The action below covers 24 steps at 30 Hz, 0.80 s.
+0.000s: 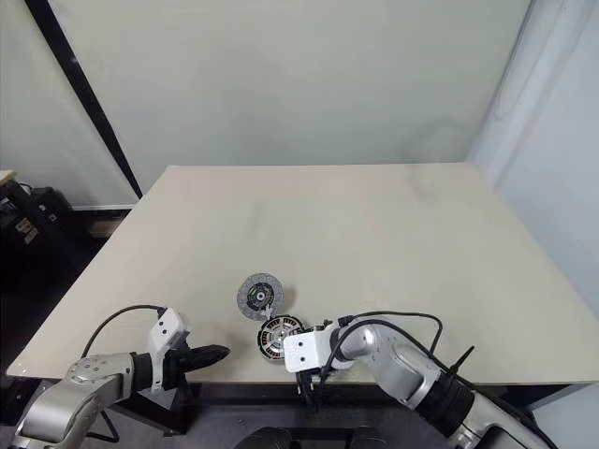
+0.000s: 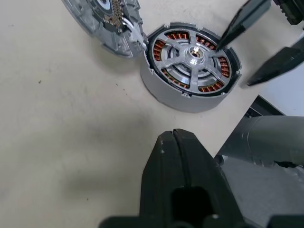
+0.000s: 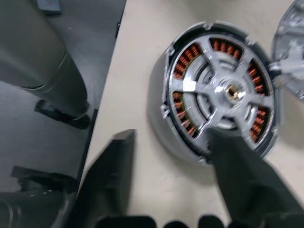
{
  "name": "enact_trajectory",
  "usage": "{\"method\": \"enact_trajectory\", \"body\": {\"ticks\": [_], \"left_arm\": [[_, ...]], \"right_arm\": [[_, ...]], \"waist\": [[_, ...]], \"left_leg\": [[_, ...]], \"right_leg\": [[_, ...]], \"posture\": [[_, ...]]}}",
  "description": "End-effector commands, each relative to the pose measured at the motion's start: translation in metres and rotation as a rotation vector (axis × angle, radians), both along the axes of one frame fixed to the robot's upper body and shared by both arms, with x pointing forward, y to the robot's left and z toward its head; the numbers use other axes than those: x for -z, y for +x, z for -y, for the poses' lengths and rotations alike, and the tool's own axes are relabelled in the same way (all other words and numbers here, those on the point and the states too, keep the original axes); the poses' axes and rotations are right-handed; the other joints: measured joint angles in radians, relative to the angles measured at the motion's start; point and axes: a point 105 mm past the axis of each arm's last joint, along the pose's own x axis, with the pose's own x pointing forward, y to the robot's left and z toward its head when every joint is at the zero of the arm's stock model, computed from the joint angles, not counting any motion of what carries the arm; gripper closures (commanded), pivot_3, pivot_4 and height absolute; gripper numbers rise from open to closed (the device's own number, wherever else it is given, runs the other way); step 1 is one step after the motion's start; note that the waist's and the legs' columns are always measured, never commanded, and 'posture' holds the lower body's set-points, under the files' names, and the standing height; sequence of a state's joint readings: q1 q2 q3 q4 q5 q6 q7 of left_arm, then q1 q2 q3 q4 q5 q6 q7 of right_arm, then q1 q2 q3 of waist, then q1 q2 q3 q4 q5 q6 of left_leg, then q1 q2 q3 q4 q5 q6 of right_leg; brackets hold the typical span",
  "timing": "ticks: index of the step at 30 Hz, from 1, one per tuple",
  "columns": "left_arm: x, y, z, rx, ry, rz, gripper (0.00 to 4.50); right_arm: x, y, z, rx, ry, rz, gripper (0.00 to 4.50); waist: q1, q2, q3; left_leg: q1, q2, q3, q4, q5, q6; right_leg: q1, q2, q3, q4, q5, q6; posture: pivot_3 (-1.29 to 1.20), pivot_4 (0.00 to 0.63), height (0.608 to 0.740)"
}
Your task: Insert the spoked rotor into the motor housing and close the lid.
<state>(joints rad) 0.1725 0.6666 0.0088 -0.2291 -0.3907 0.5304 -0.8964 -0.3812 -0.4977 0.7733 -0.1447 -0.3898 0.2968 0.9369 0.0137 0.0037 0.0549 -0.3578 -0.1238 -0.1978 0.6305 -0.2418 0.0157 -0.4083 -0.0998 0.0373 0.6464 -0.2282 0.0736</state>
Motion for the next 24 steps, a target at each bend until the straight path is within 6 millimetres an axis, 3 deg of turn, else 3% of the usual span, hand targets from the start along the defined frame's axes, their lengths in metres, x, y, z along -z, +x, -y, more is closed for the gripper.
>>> {"method": "enact_trajectory", "body": {"ticks": [1,4,6,15,24], "left_arm": [[-0.011,0.006,0.006,0.025,-0.006,0.058,4.50],[-0.011,0.007,0.006,0.021,-0.008,0.065,4.50],[-0.011,0.007,0.006,0.019,-0.009,0.068,4.50],[-0.011,0.008,0.005,0.007,-0.012,0.080,4.50],[-0.012,0.011,0.005,-0.008,-0.018,0.101,4.50]], "right_arm": [[-0.004,0.006,-0.003,-0.010,0.001,0.052,3.20],[-0.004,0.007,-0.004,-0.012,0.006,0.061,4.23],[-0.005,0.007,-0.006,-0.014,0.009,0.063,4.48],[-0.014,0.010,-0.019,0.108,0.100,0.001,4.48],[-0.019,0.022,-0.040,0.528,0.263,-0.225,4.48]], "waist": [[0.000,0.000,0.000],[-0.001,-0.001,-0.001],[0.000,-0.001,-0.001],[-0.001,-0.001,-0.001],[-0.002,-0.001,-0.001]], "left_leg": [[0.000,0.000,0.000,0.000,0.000,0.000],[0.000,0.000,0.000,0.000,0.000,0.000],[0.001,0.001,0.000,0.000,0.001,-0.001],[0.001,0.006,0.001,0.002,0.002,-0.004],[0.003,0.017,0.002,0.001,0.001,-0.013]], "right_leg": [[0.000,0.000,0.000,0.000,0.000,0.000],[0.000,0.000,0.000,0.000,0.000,-0.001],[0.000,0.001,0.000,0.000,0.001,-0.001],[0.001,0.008,0.002,0.000,0.002,-0.003],[-0.003,0.017,0.001,0.009,0.006,-0.011]], "posture": [[0.00,0.000,0.740],[0.00,0.000,0.740],[0.00,0.000,0.740],[0.00,0.000,0.740],[0.00,0.000,0.740]]}}
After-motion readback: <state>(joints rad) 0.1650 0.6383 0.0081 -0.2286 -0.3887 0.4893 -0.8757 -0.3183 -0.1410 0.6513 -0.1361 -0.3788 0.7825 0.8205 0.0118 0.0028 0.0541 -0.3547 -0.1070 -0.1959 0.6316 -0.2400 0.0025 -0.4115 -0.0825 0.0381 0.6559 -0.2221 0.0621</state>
